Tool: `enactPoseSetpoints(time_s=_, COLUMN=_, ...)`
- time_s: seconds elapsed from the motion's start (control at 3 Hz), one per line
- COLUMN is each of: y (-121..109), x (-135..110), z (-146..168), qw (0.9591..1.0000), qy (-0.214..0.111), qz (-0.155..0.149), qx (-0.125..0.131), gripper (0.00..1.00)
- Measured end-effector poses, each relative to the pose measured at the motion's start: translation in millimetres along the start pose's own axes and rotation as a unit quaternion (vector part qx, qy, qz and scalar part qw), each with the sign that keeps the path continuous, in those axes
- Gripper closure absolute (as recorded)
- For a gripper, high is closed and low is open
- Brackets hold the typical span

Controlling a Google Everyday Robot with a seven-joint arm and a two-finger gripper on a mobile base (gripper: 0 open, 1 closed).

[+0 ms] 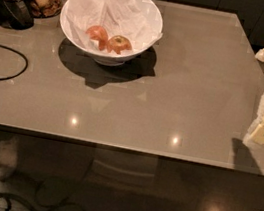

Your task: Pick apple from white bowl

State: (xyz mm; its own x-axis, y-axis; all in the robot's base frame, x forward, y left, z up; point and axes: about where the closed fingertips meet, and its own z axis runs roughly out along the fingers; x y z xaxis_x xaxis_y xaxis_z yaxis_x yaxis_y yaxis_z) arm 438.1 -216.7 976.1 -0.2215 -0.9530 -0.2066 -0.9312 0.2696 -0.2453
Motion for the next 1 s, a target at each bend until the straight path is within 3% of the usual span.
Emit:
enactPoseSetpoints(time_s=0.33, y=0, x=0, z=0, qw=1.0, qy=0.0, qz=0.0, qx=0.0, gripper=0.0)
enactPoseSetpoints(time_s=0.67, y=-34, x=-44, z=1, qw=0.9994, qy=0.023, qz=-0.025, qx=0.004, gripper=0.0)
enactPoseSetpoints(time_s=1.0, y=-36, x=-48, z=0, qw=0.9994, qy=0.018, qz=-0.028, qx=0.012, gripper=0.0)
